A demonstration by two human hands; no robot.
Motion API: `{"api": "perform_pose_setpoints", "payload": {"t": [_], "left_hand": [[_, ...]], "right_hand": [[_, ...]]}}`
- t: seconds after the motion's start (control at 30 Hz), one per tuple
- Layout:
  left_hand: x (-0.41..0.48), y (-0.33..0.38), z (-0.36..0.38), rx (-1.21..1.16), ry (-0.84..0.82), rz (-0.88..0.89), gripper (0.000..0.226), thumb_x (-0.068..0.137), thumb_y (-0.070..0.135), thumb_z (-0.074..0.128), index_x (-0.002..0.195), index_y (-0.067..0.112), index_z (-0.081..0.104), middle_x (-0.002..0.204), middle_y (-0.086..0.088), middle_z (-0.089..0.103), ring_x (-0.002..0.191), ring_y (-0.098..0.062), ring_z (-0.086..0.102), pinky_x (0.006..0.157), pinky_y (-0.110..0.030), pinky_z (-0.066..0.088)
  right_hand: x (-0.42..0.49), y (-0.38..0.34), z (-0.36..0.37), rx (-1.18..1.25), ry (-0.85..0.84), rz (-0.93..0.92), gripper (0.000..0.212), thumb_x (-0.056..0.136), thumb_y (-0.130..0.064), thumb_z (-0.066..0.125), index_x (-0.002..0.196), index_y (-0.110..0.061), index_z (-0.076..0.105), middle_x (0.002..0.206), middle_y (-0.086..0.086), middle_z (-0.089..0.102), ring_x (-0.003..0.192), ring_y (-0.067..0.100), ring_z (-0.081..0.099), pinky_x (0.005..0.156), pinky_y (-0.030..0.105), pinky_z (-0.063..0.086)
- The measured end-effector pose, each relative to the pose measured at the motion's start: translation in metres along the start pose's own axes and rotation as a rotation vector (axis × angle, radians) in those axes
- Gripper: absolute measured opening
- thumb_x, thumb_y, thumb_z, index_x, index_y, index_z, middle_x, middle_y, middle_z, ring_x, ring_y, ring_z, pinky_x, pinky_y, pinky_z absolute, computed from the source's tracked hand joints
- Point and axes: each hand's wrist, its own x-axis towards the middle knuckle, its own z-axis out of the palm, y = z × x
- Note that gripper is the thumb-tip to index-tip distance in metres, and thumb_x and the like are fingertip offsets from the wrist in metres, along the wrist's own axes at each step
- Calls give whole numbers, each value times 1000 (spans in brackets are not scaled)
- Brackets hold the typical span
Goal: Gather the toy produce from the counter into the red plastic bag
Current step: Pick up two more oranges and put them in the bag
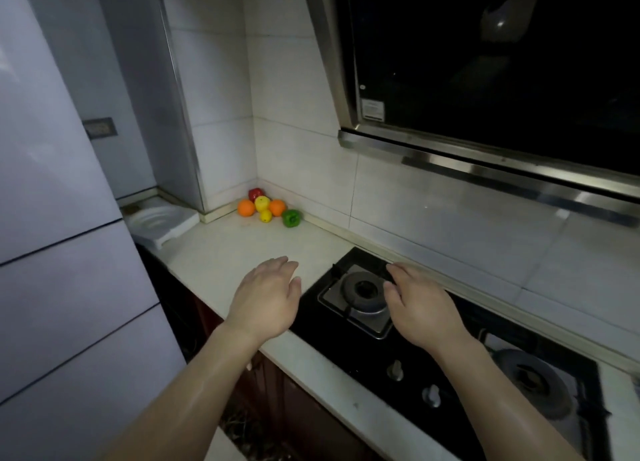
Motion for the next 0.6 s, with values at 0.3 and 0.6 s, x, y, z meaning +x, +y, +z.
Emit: {"api": "perform_pose_setpoints", "payload": {"t": [0.3,0.6], "left_hand": [[72,-82,-6,38,4,-40,50,99,39,28,143,20,43,153,-5,37,141,-20,31,116,-32,21],[142,-164,-24,60,46,-144,49,100,39,28,143,21,44,152,-4,38,141,-19,31,116,-32,19]], "right_hand": [[97,-37,48,47,40,-8,45,99,-32,36,136,-10,48,138,5,50,127,22,42,106,30,31],[208,-90,88,97,12,-62,56,91,-36,30,126,-2,57,126,14,60,116,31,53,99,35,40]]}}
